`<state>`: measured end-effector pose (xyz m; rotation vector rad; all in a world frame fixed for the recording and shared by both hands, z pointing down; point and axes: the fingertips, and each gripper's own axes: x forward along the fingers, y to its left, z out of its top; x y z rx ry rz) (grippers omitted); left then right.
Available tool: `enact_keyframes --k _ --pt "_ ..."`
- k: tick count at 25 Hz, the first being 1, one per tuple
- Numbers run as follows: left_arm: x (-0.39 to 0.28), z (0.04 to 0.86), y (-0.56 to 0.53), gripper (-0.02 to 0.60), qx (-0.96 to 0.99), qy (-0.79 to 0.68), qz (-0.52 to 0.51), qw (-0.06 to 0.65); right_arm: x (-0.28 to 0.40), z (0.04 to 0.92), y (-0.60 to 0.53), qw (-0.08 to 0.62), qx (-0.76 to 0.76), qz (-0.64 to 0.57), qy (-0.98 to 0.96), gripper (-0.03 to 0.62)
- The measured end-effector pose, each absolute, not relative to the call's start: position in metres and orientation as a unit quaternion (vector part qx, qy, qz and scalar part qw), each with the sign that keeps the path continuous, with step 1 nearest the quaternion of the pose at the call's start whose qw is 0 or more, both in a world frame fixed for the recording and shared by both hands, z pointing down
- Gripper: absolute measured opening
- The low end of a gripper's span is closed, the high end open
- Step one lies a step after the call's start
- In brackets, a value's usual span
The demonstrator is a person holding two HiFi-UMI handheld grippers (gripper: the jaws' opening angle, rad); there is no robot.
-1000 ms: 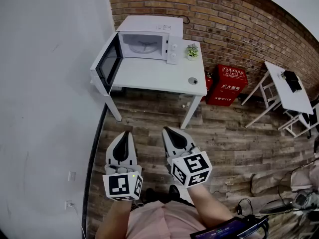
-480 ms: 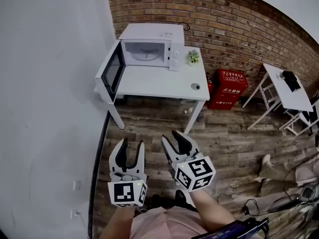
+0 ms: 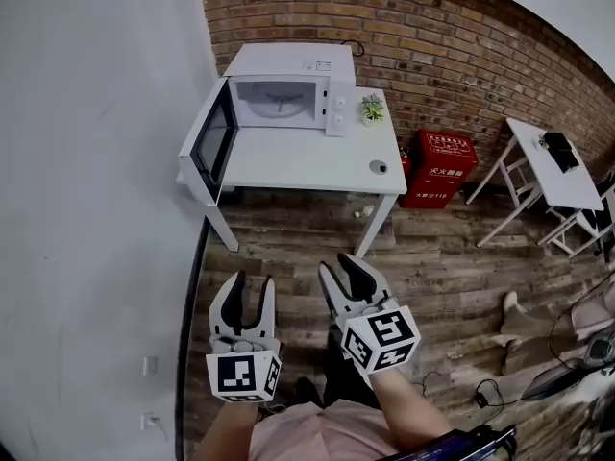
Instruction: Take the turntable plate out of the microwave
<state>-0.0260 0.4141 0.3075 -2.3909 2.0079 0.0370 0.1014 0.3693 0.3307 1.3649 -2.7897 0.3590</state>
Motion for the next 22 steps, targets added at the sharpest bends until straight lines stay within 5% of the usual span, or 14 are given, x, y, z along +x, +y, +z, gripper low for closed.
enact_keyframes --k 22 --pt "-0.030 0.329 0.213 0.161 -0.743 0.669 -0.018 0.005 0.095 0.369 0.164 0.017 0.404 0.157 -0.901 0.114"
